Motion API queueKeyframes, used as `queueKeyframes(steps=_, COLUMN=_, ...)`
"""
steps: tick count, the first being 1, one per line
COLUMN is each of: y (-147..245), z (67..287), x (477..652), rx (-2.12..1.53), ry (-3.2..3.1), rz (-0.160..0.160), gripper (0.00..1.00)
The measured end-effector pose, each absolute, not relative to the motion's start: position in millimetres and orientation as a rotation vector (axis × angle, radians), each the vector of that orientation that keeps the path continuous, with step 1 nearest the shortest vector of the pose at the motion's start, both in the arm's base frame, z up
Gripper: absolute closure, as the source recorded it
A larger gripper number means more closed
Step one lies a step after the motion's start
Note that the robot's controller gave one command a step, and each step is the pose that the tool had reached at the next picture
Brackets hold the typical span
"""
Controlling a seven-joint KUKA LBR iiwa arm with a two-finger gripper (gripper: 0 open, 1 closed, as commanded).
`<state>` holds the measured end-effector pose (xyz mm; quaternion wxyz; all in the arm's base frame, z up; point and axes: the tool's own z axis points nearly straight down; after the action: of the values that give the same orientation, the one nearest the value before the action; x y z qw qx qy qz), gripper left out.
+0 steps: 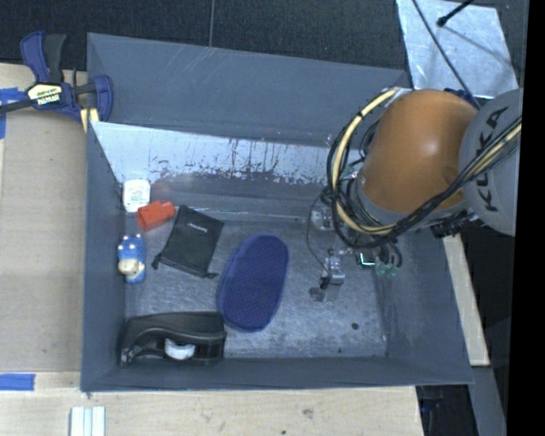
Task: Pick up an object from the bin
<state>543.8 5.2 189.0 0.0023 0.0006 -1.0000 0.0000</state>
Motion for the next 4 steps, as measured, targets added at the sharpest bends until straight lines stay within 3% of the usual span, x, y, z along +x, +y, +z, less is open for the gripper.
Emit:
queueKeyframes(steps=1, y=41, z=71, x=603.1, rx=0.674, ry=-3.072, rz=0.003, gripper=0.00)
queueKeyframes(steps=2, y=43, z=101, x=585.7, rx=1.144, ry=-2.931, rz=0.001, gripper=0.00)
queueKeyframes(steps=3, y=43, z=100, x=599.4, rx=1.541, ry=-2.744, rz=0.001, gripper=0.00)
queueKeyframes(steps=4, y=41, z=71, x=607.6, rx=1.939, ry=-2.486, rz=0.002, gripper=0.00)
